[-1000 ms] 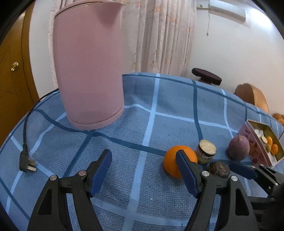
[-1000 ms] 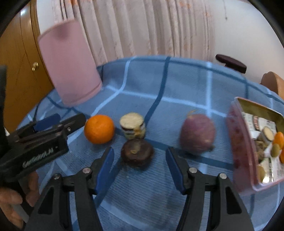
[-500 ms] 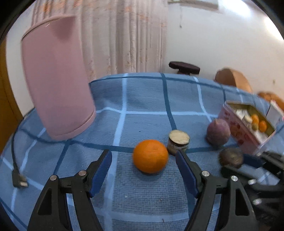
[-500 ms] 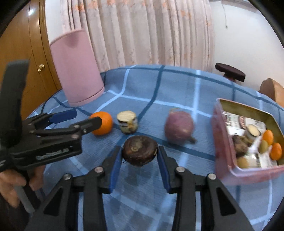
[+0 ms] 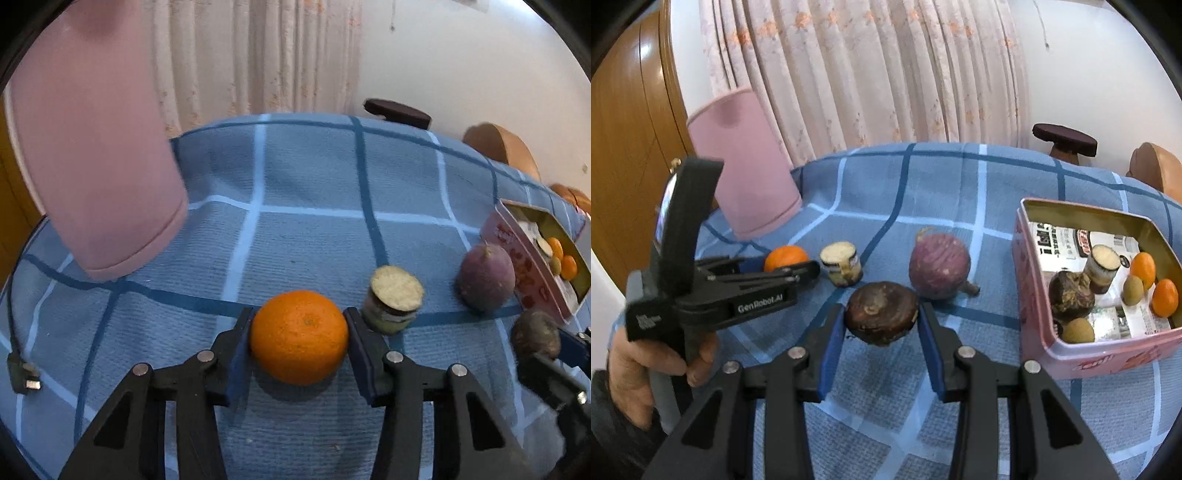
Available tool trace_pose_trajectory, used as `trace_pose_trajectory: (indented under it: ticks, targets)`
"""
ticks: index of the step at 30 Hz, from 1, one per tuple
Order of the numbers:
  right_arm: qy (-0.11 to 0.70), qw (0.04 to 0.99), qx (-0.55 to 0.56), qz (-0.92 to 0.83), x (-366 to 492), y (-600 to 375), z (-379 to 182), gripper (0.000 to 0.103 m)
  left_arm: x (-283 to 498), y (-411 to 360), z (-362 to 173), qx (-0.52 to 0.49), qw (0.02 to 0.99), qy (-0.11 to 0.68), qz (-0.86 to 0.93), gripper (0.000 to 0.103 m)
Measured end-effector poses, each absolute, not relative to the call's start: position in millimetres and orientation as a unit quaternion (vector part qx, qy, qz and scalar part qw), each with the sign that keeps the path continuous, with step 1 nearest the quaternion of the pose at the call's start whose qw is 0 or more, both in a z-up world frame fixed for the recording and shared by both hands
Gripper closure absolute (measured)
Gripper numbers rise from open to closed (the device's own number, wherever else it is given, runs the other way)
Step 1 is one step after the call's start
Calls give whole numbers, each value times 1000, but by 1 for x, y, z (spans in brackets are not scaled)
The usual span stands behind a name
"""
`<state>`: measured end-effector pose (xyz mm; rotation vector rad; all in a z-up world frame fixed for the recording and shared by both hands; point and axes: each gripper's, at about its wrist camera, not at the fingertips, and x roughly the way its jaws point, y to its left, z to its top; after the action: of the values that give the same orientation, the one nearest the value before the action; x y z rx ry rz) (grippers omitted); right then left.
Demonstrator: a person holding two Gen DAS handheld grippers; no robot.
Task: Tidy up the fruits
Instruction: 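Grasp a dark brown round fruit with the right tool while the left tool grasps an orange, then carry both fruits over the pink tin and open the left tool to drop the orange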
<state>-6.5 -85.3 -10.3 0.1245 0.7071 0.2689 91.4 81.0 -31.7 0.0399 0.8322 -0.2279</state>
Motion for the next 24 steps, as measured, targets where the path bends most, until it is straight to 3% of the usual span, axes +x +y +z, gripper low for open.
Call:
trace_pose_trajectory:
  ticks: [7,24]
  targets:
    - [318,939,69,113,-8,-101,4,60,66,87,-9,-31,944,321,-70,54]
    - [278,958,56,-45,-2,-240,19,60,37,-66,24,10,945,270,-182,54]
